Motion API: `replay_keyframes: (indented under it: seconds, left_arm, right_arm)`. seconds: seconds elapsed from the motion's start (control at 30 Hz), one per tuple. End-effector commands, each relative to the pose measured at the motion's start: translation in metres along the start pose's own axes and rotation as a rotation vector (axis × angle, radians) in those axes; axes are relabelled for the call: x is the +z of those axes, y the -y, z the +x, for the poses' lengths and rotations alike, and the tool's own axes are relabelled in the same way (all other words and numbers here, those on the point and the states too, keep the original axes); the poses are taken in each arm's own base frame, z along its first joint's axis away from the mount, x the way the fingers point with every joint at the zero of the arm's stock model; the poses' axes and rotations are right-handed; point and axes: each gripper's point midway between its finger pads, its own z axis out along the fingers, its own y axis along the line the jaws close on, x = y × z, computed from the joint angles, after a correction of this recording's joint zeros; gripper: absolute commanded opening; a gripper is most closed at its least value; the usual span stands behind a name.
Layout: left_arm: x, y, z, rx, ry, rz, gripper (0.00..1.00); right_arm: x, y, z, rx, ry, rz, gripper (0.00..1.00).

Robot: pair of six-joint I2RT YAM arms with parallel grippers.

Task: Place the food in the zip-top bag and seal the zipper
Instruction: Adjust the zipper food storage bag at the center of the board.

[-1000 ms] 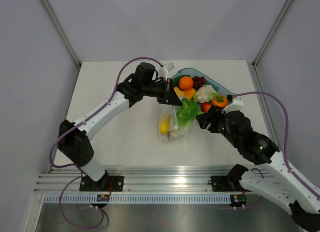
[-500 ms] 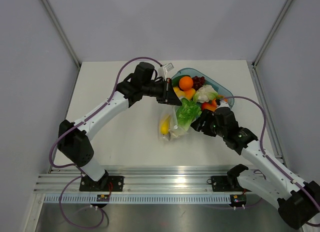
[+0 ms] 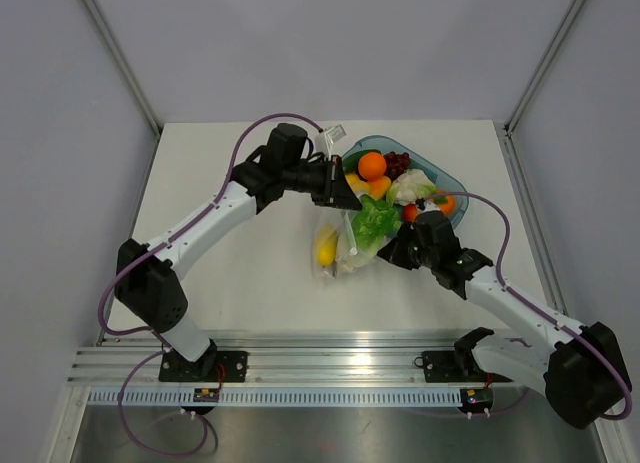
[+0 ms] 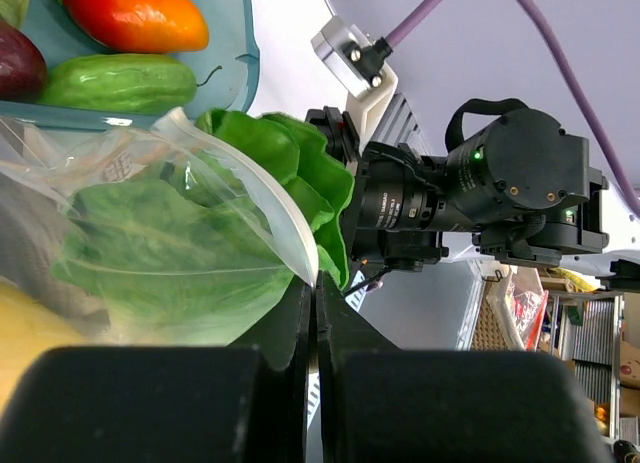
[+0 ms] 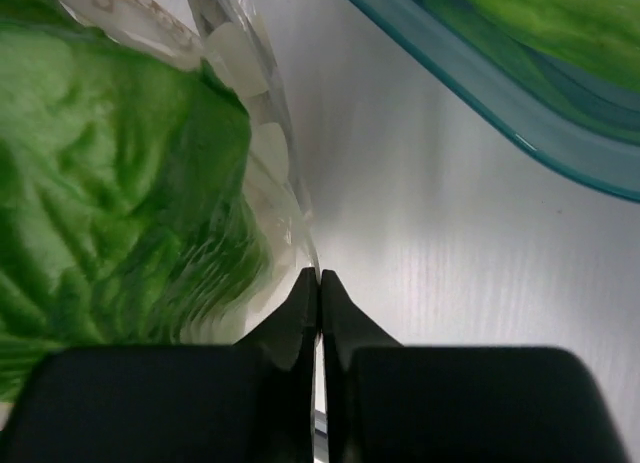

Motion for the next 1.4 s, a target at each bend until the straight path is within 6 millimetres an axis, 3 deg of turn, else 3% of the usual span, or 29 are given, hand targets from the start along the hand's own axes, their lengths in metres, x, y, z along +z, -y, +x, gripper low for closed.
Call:
replay_keyframes:
  seconds: [0.0, 0.1, 0.13, 0.3, 0.4, 0.53, 0.57, 0.63, 0.77, 0.83, 0.9, 0.93, 1.03, 1.07, 1.13, 1.17, 1.2, 1.27, 1.37]
  left_arm:
    - [-0.024, 0.034, -0.017, 0.107, 0.068, 0.074, 0.00]
    - [-0.037, 0.022, -0.021, 0.115, 0.091, 0.019, 0.00]
    - [-0.042, 0.017, -0.020, 0.103, 0.091, -0.009, 0.00]
    - [-0.069, -0.006, -0.038, 0.124, 0.157, -0.151, 0.00]
    - [-0.079, -0.022, -0.040, 0.121, 0.168, -0.252, 0.00]
    - [-0.070, -0.045, -0.032, 0.075, 0.129, -0.297, 0.00]
    - [-0.068, -0.046, -0.031, 0.069, 0.117, -0.295, 0.00]
    - [-0.068, -0.043, -0.029, 0.056, 0.099, -0.290, 0.00]
    - [-0.089, 0.004, -0.038, 0.139, 0.179, -0.222, 0.00]
    - [-0.091, 0.008, -0.037, 0.149, 0.201, -0.209, 0.00]
    - [-0.084, 0.003, -0.030, 0.136, 0.193, -0.198, 0.00]
    - [-0.072, -0.020, -0.012, 0.087, 0.143, -0.220, 0.00]
    - [-0.046, -0.051, 0.012, -0.013, 0.046, -0.217, 0.00]
    - [-0.043, -0.053, 0.013, -0.016, 0.028, -0.214, 0.00]
    - [-0.049, -0.044, 0.007, 0.006, 0.045, -0.217, 0.00]
    - [-0.058, -0.029, -0.009, 0.056, 0.091, -0.213, 0.00]
    - [-0.067, -0.018, -0.013, 0.073, 0.103, -0.215, 0.00]
    - [-0.085, 0.008, -0.035, 0.140, 0.171, -0.213, 0.00]
    - [-0.096, 0.023, -0.041, 0.168, 0.207, -0.206, 0.00]
  right_arm:
    - [-0.007, -0.021, -0.027, -0.031, 0.079, -0.047, 0.00]
    - [-0.031, -0.036, -0.049, -0.086, 0.130, -0.049, 0.00]
    - [-0.044, -0.054, -0.063, -0.101, 0.162, -0.088, 0.00]
    - [-0.095, -0.111, -0.084, -0.161, 0.180, -0.264, 0.00]
    - [-0.099, -0.111, -0.084, -0.170, 0.179, -0.261, 0.00]
    - [-0.062, -0.080, -0.071, -0.190, 0.112, -0.140, 0.00]
    - [-0.058, -0.078, -0.065, -0.192, 0.074, -0.131, 0.00]
    - [-0.063, -0.096, -0.071, -0.203, 0.060, -0.179, 0.00]
    - [-0.106, -0.146, -0.094, -0.245, 0.163, -0.328, 0.00]
    - [-0.117, -0.161, -0.099, -0.263, 0.183, -0.372, 0.00]
    - [-0.103, -0.156, -0.091, -0.266, 0.162, -0.359, 0.00]
    - [-0.081, -0.145, -0.084, -0.262, 0.124, -0.317, 0.00]
    - [-0.032, -0.118, -0.061, -0.251, 0.003, -0.218, 0.00]
    - [-0.033, -0.126, -0.057, -0.256, -0.021, -0.250, 0.00]
    - [-0.051, -0.151, -0.065, -0.283, 0.035, -0.310, 0.00]
    - [-0.058, -0.155, -0.071, -0.288, 0.057, -0.304, 0.00]
    - [-0.075, -0.171, -0.084, -0.299, 0.095, -0.339, 0.00]
    - [-0.096, -0.186, -0.089, -0.324, 0.125, -0.381, 0.00]
    - [-0.114, -0.194, -0.092, -0.319, 0.163, -0.422, 0.00]
